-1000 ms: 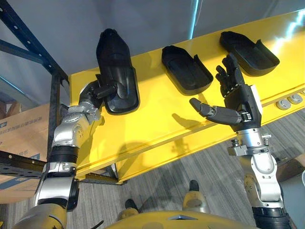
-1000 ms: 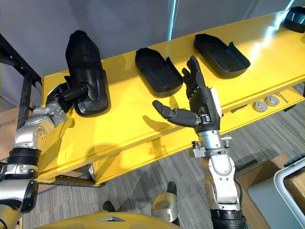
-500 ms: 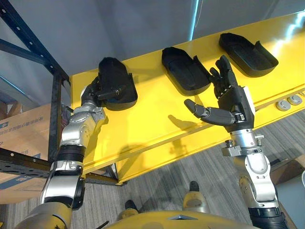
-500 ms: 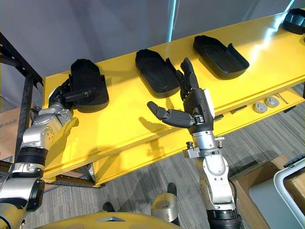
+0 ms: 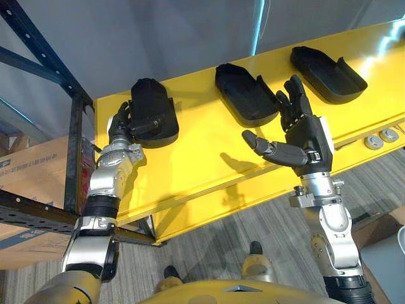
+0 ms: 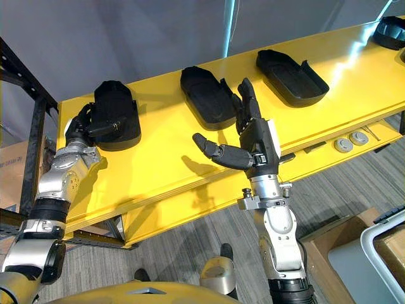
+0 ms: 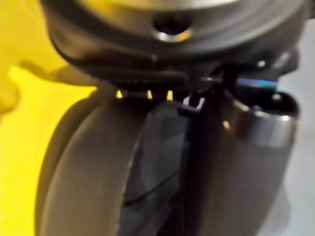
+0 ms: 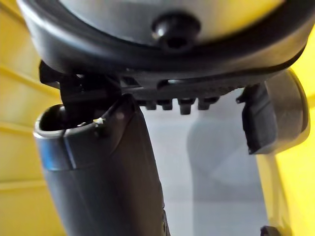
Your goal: Walk over and take three plastic housings, then place them on the shelf
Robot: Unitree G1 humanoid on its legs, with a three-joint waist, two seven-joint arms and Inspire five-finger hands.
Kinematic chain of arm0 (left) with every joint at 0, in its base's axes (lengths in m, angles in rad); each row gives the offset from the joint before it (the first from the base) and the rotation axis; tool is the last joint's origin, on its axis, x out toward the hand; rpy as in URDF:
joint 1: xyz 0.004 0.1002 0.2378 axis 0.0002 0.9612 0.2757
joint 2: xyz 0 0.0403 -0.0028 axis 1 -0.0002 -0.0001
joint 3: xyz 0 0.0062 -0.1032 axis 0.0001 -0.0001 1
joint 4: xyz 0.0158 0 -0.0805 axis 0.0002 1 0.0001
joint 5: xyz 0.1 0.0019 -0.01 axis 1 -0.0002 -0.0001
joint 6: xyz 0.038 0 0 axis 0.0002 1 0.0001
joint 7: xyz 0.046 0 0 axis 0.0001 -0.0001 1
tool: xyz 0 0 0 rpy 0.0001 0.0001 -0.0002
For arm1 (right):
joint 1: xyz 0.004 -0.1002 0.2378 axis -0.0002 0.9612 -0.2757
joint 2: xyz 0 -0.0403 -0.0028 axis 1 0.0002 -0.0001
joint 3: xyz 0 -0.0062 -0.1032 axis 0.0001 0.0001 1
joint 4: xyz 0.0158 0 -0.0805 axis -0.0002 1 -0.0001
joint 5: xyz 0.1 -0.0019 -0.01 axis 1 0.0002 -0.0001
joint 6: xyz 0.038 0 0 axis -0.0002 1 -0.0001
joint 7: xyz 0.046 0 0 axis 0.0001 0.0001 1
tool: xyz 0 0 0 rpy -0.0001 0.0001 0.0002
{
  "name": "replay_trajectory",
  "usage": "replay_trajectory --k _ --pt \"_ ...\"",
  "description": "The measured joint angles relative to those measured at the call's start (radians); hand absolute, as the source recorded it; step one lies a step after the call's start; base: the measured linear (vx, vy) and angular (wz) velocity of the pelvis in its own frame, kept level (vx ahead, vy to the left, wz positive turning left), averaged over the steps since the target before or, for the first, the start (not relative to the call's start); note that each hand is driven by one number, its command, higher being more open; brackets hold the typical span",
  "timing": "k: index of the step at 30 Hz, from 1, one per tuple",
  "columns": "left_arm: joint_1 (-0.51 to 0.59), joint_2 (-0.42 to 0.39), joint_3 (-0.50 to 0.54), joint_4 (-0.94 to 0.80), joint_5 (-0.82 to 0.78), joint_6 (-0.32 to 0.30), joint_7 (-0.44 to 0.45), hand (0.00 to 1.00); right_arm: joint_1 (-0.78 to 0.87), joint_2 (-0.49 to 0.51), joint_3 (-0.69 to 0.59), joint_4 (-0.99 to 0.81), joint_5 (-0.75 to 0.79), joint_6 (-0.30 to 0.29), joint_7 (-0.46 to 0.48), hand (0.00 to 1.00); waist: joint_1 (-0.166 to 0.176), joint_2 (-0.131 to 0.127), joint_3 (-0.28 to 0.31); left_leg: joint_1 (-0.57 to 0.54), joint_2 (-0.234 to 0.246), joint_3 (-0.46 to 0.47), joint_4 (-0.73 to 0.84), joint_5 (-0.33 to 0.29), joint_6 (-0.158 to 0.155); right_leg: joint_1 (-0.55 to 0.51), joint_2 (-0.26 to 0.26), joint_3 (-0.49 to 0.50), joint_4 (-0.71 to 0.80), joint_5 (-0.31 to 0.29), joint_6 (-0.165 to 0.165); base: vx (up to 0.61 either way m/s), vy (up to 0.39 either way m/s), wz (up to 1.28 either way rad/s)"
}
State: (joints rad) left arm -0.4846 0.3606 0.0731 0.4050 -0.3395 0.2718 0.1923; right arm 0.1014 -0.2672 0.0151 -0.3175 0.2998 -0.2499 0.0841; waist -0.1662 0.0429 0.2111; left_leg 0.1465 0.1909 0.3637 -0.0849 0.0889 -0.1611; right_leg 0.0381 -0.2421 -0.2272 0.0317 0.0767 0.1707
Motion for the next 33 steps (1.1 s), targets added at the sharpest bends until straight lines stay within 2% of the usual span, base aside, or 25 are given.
replay_trajectory --k 13,17,20,22,26,29,33 --pt "0.112 -0.009 0.003 -0.174 0.081 0.041 -0.029 1.0 0.001 0.0 0.007 0.0 -0.022 -0.002 -0.051 1.0 0.005 -0.005 -0.018 -0.002 0.011 -0.011 0.0 0.002 -0.003 0.019 0.011 -0.021 -0.017 0.002 0.001 0.0 0.0 0.03" --pt "0.154 -0.009 0.014 -0.219 0.117 0.041 -0.023 1.0 0.002 0.0 0.006 0.0 -0.158 -0.002 -0.173 1.0 0.013 0.0 -0.023 0.001 0.011 -0.012 0.0 0.002 -0.003 0.022 0.011 -0.023 -0.017 0.003 0.001 0.0 0.0 0.0" --pt "0.198 -0.009 0.035 -0.282 0.12 0.038 0.02 1.0 0.003 0.0 -0.007 0.008 -0.175 0.0 -0.269 1.0 0.027 0.007 -0.029 0.002 0.011 -0.013 0.0 0.002 -0.004 0.023 0.011 -0.024 -0.017 0.003 0.0 0.0 0.0 0.0" --pt "0.253 -0.009 0.071 -0.393 0.122 0.025 0.058 1.0 0.003 0.001 -0.037 0.04 -0.173 0.006 -0.325 1.0 0.034 0.008 -0.032 0.001 0.011 -0.014 0.0 0.003 -0.005 0.024 0.011 -0.026 -0.017 0.003 0.0 0.0 0.0 0.0" --pt "0.314 -0.048 0.107 -0.557 0.124 -0.014 0.08 1.0 0.043 0.05 -0.098 0.06 -0.169 0.029 -0.347 1.0 0.054 0.016 -0.048 0.001 0.011 -0.014 -0.001 0.003 -0.005 0.024 0.011 -0.026 -0.018 0.002 -0.001 0.0 0.0 0.0" --pt "0.344 -0.078 0.105 -0.636 0.124 -0.055 0.078 1.0 0.053 0.063 -0.123 0.076 -0.156 0.048 -0.317 1.0 0.054 0.022 -0.058 0.003 0.012 -0.017 -0.003 0.003 -0.005 0.033 0.011 -0.031 -0.021 0.001 -0.002 -0.01 0.006 0.03" --pt "0.359 -0.089 0.095 -0.653 0.113 -0.116 0.052 1.0 0.05 0.063 -0.158 0.092 -0.155 0.049 -0.265 1.0 0.053 0.02 -0.073 0.002 0.013 -0.017 -0.004 0.005 -0.006 0.035 0.011 -0.035 -0.028 0.001 -0.003 0.0 0.002 0.01"
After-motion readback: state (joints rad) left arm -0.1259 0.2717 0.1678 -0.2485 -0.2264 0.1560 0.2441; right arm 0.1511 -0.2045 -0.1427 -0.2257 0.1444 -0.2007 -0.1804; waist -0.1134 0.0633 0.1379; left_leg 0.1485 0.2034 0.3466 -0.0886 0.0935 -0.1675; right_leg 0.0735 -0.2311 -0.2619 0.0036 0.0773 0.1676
